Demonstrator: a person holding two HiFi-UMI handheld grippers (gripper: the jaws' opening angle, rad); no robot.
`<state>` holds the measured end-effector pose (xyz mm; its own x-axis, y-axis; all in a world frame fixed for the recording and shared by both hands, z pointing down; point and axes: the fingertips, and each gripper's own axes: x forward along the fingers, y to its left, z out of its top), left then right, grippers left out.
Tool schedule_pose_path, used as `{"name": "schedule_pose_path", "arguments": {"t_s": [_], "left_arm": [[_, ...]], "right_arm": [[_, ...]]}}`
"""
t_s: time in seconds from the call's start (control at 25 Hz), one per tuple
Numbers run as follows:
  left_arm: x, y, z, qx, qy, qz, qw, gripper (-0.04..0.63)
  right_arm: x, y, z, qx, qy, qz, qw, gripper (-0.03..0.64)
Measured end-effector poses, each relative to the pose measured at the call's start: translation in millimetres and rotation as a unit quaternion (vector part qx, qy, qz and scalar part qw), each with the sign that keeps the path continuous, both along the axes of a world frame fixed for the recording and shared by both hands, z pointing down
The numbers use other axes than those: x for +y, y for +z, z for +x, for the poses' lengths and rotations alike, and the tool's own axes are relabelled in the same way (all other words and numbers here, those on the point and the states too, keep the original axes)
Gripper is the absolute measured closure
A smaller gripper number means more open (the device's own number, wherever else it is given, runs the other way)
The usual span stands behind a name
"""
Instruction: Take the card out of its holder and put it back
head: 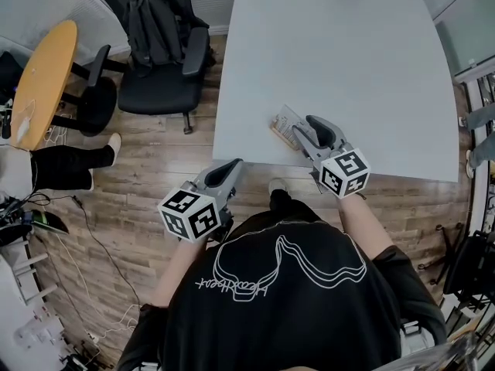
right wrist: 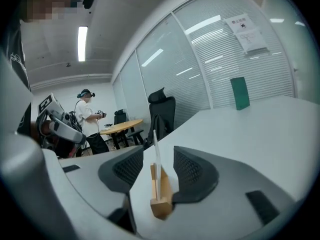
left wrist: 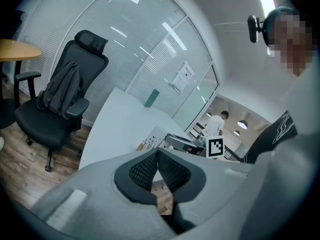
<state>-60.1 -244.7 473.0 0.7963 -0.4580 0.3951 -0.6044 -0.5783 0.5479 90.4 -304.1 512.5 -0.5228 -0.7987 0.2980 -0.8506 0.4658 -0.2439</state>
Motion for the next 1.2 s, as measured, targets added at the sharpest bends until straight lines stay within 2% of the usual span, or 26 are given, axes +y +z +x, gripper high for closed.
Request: {"name": "schedule_pose_path", "arguments": {"t_s": [0.28,0.52,0.6,0.72,0.8,0.96,1.08,1.2], "left_arm": [[21.7,-21.2,-3.9,0.008,0.009,0.029,0.9995,0.583],[58.5,-51.1,-14.5,0.026,0.022,0.069,0.9970,0.583],[71.1,-59.4,-18.3,0.034,0.027,0.079,0.9959,0.583],[90.0,-69.0,-21.5,0.049,0.034,0.089,0.9942,0.583],[99.2,-76.7,-20.6,0.057,0.037,0.100,0.9927,0.583],[119.4,-94.6,-14.3,0.067,0.049,0.121,0.9893,0.583],[137.6,-109.7,-9.9,0.070,0.058,0.135,0.9866,0.583],[156.8,-118.5,-1.9,0.068,0.062,0.142,0.9855,0.583]], "right_arm": [[23.4,-55.1,13.3,-0.024,0.034,0.050,0.998,0.440],[82.2,-105.0,-0.4,-0.061,0.035,0.088,0.994,0.468],[106.2,-119.7,-8.2,-0.079,0.027,0.099,0.992,0.503],[143.4,-132.3,-24.4,-0.088,0.006,0.102,0.991,0.576],[163.6,-137.0,-37.0,-0.098,-0.018,0.097,0.990,0.601],[202.2,-146.8,-65.1,-0.138,-0.088,0.080,0.983,0.607],[226.7,-153.9,-79.8,-0.141,-0.133,0.067,0.979,0.607],[249.3,-157.1,-81.6,-0.149,-0.156,0.055,0.975,0.607]]}}
